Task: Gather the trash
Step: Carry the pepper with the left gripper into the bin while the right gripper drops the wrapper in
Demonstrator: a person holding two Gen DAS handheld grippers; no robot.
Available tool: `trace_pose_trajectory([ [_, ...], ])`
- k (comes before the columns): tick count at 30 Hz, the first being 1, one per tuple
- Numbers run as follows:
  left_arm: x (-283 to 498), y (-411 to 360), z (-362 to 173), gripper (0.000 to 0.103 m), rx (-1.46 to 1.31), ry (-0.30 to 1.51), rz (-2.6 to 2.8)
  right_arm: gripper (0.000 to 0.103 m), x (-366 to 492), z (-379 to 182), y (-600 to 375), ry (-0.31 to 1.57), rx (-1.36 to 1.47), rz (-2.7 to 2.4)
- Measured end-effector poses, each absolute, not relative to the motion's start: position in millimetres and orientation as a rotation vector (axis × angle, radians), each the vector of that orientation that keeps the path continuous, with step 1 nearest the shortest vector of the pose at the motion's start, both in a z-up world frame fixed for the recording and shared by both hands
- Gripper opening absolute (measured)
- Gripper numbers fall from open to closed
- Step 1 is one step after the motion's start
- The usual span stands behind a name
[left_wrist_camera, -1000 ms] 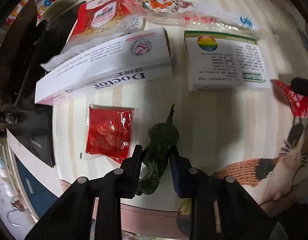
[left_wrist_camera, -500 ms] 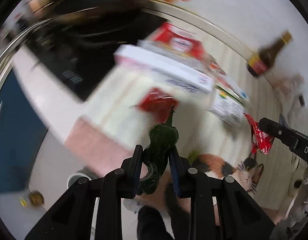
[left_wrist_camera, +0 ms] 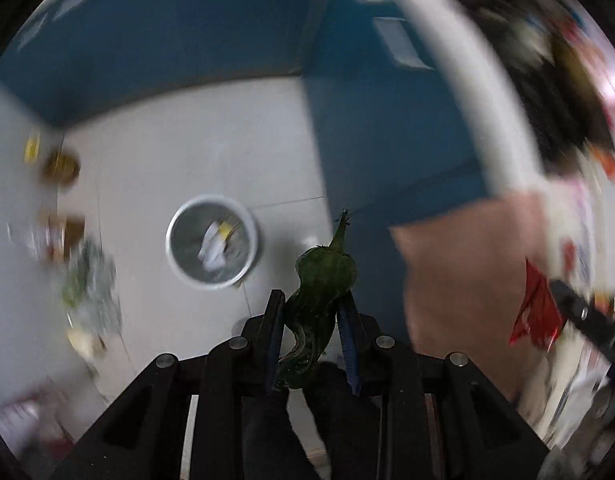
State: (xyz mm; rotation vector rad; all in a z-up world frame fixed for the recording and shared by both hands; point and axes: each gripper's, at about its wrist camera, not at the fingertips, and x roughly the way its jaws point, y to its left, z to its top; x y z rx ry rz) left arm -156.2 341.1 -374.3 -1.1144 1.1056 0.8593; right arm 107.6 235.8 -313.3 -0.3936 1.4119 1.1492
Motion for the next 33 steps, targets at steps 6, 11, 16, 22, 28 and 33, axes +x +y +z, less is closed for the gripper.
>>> trace_pose_trajectory([
  [6,-241,392,-531,0.023,-1.349,1.104,0.951,0.004,6,-457,322,1.528,-0.544,1.192],
  [11,-277,422,-657,0.023,-1.516,1.061,0.942,0.004,-50,-614,367,1.638,-0.607,1.168],
  [16,-291,442,-746,0.027,-1.593,1.043,0.913,0.004,-73,-756,390,1.735,-0.625,1.101],
  [22,-307,446,-803,0.053,-1.605,1.106,0.964,0.009,-91,-859,407,1.799,-0.684,1.083],
  [28,-329,433,-786,0.100,-1.518,1.135,1.089,0.074,-93,-863,407,1.702,-0.772,1.086],
  [33,-337,413,-738,0.100,-1.308,1.180,1.266,0.103,-102,-820,398,1.432,-0.960,1.080],
])
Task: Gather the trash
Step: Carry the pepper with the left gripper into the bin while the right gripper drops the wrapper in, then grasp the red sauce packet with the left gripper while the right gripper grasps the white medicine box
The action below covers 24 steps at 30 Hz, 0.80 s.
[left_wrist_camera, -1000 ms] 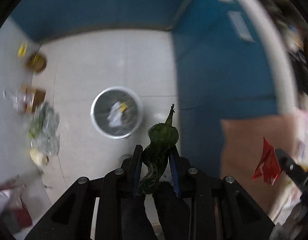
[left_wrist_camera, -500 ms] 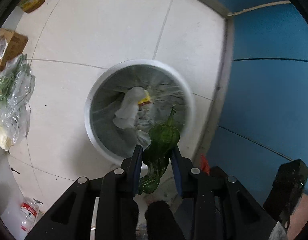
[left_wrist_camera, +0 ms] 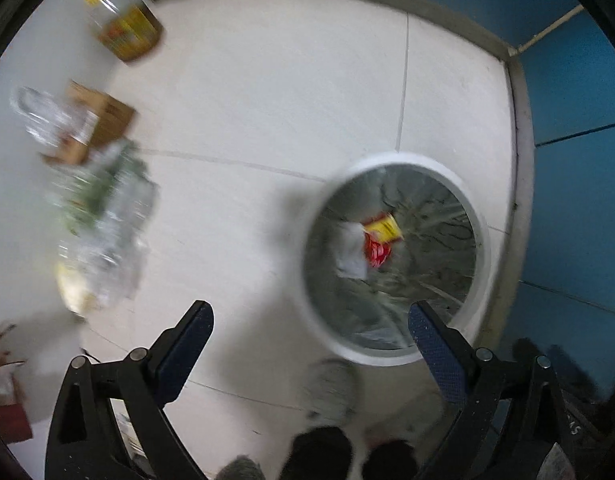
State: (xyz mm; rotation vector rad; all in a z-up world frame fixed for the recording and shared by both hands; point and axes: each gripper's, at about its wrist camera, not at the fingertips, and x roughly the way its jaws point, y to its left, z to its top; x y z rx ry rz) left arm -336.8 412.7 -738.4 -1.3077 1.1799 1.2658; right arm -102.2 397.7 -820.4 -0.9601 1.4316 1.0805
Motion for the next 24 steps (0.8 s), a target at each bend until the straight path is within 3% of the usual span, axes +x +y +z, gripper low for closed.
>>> trace_pose_trajectory([
  [10,-318,361,-593,0.100,-1.124,1.153,1.325,0.103,-118,-671,364,1.221,-1.016,1.161],
  [24,-309,280,-367,0.100,-1.052,0.995,1.368,0.103,-100,-392,281,1.076,-0.917,1.286],
])
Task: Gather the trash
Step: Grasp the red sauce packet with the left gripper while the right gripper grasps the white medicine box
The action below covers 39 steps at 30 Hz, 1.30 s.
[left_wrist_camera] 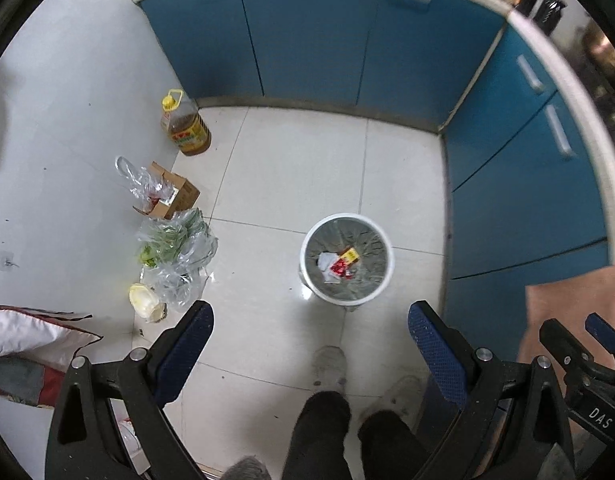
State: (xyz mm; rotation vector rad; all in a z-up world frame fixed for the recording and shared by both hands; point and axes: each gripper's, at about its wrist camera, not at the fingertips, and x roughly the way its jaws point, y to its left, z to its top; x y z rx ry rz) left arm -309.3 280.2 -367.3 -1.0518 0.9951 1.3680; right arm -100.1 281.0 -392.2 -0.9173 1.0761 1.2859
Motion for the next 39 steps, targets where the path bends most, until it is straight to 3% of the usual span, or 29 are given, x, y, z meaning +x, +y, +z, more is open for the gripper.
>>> trace_pose_trajectory([
  [10,-289,230,-265,0.100,-0.964,0.919,1.352,0.103,-84,-250,220,1.004,-0.814,1.375],
  [20,-243,208,-187,0.100,-0.782,0.869,1.405,0.103,-38,-181,180,1.044,-0.565,1.459],
  [26,-160,212,-148,0.100,-0.598,0.790,1.325,0.103,33,-147,149,0.995,-0.373,1.385],
  [32,-52,221,-159,0.100,-0.561,0.894,1.145,0.103,149,-152,104,1.034,-0.291,1.118],
  [39,107,209,-226,0.100,-0.609,1.124,0.864,0.103,294,-219,59,1.154,-0.483,0.793],
])
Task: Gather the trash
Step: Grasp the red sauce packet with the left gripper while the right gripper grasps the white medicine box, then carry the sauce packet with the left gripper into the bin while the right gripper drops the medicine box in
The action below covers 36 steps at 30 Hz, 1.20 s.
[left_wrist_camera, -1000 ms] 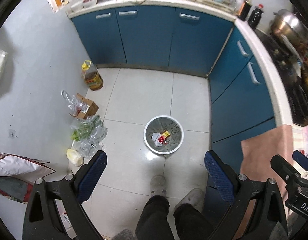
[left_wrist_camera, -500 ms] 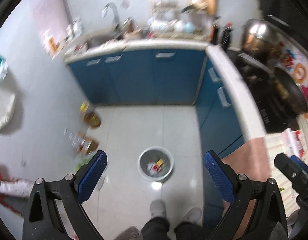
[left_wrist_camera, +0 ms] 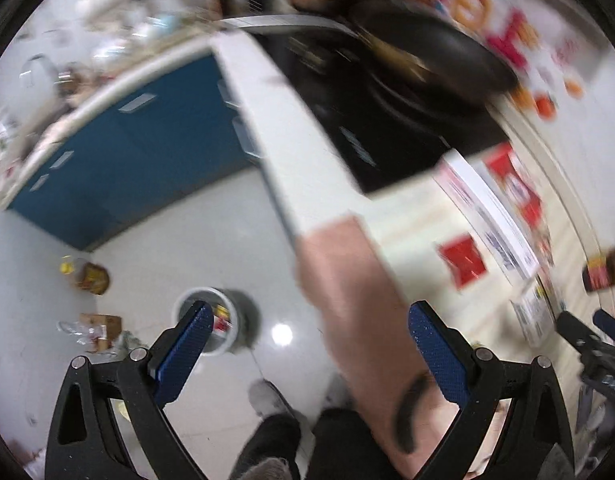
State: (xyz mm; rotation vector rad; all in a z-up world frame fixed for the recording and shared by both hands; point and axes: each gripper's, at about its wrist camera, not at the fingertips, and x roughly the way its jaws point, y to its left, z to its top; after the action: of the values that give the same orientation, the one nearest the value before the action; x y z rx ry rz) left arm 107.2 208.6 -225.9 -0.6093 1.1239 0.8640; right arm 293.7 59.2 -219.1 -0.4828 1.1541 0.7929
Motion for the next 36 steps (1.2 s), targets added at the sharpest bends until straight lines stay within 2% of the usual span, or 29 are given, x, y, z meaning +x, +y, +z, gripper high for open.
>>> trace_pose_trajectory([
  [7,226,203,-314,0.099,-0.699,1.338,0.687,0.103,375,-312,53,1.273,-0.729,0.726],
  [11,253,211,-340,0.099,-0.797,1.353,0.629,0.103,390,-348,61,1.307,-0.793,0.740],
  [13,263,216,-348,0.091,-0.848,1.340,0.606,0.103,396,-360,64,1.325,-0.800,0.743],
  [15,272,217,-355,0.064,-0.872,1.345,0.595,0.097,399,-368,65,1.338,-0.794,0.738],
  [16,278,216,-358,0.057,-0.865,1.361,0.591,0.094,402,-372,64,1.350,-0.782,0.735],
  [17,281,214,-356,0.052,-0.841,1.364,0.599,0.087,401,-374,63,1.355,-0.780,0.734],
  [18,287,210,-353,0.017,-0.800,1.363,0.593,0.085,401,-376,63,1.350,-0.785,0.733],
  [19,291,206,-353,0.012,-0.777,1.378,0.576,0.084,400,-376,62,1.341,-0.776,0.740],
  [22,293,197,-348,0.009,-0.715,1.381,0.563,0.078,395,-374,57,1.331,-0.762,0.735],
  [23,293,195,-346,0.008,-0.697,1.377,0.561,0.069,393,-371,55,1.326,-0.745,0.732],
  [32,254,178,-293,0.006,-0.554,1.283,0.560,0.069,360,-322,26,1.325,-0.497,0.706],
  [36,206,196,-259,0.006,-0.560,1.203,0.577,0.069,338,-287,24,1.299,-0.411,0.711],
])
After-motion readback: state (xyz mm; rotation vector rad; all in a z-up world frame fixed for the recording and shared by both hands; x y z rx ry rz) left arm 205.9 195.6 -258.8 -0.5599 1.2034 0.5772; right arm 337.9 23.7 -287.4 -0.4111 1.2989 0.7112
